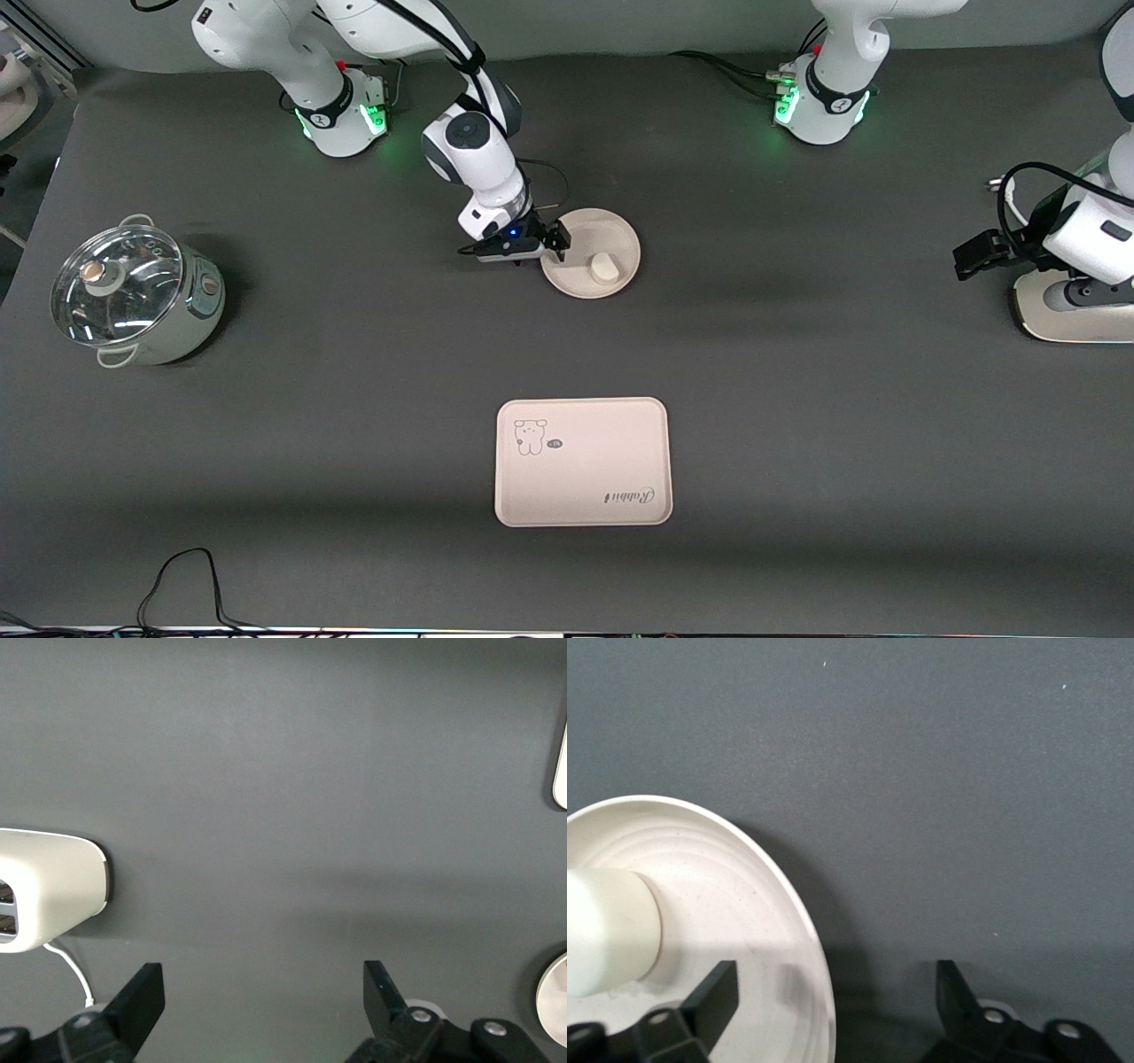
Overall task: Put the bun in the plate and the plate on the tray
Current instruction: 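Lower the right gripper onto the plate rim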
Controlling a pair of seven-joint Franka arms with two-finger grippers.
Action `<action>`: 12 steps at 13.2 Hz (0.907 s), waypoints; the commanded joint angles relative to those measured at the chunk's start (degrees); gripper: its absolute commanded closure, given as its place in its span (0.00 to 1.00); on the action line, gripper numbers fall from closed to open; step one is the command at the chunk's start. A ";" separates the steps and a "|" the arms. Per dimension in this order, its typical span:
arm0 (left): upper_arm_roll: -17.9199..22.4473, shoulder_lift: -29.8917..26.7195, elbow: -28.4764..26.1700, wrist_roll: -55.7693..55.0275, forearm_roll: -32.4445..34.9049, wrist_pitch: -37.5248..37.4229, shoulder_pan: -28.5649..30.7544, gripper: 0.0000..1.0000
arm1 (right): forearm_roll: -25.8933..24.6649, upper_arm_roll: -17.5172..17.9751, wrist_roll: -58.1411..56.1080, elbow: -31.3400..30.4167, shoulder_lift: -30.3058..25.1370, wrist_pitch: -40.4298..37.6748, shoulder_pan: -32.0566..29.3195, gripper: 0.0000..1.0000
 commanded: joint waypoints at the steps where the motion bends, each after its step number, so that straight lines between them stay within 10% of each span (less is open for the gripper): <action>1: 0.33 -0.76 -0.22 0.81 -0.08 -0.68 -0.49 0.00 | 1.03 -0.16 0.83 0.15 -0.77 -0.10 0.33 0.30; 7: -0.10 -0.76 -0.22 0.81 -0.08 -0.76 -0.50 0.00 | 1.03 -0.25 1.10 0.24 -1.48 -0.97 0.15 0.95; 12: -0.11 -0.67 -0.22 0.81 -0.08 -0.68 -0.49 0.00 | 1.03 -0.34 0.83 0.24 -2.62 -1.85 -0.29 1.00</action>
